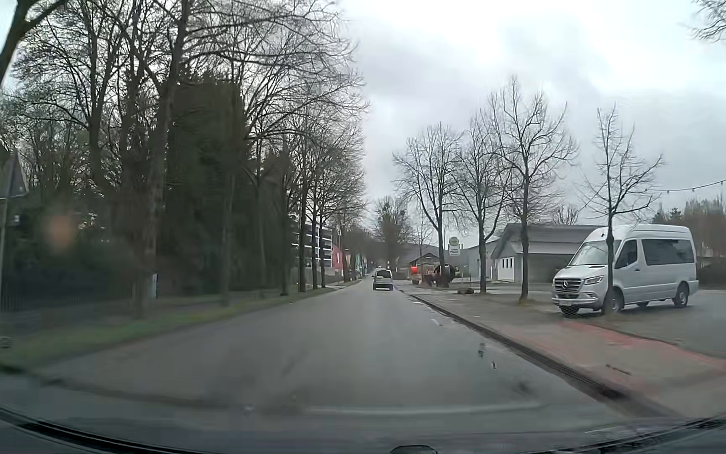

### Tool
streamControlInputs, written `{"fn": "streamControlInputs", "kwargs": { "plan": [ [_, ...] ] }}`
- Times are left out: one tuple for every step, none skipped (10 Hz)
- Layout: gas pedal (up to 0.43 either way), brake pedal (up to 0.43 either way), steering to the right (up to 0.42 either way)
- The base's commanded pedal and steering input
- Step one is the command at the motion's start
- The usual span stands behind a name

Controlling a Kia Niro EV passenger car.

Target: Follow the waypoints while adhering to traffic rules and regulations

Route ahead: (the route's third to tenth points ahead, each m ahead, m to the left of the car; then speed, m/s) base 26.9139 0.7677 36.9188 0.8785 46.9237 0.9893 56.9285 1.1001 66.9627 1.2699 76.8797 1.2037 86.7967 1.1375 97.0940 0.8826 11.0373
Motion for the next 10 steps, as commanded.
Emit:
{"fn": "streamControlInputs", "kwargs": {
  "plan": [
    [0.22,0.0,0.0],
    [0.22,0.0,-0.001],
    [0.22,0.0,0.0],
    [0.22,0.0,0.001],
    [0.22,0.0,0.001],
    [0.22,0.0,0.001],
    [0.22,0.0,0.003],
    [0.22,0.0,0.001],
    [0.22,0.0,0.001],
    [0.22,0.0,0.001]
  ]
}}
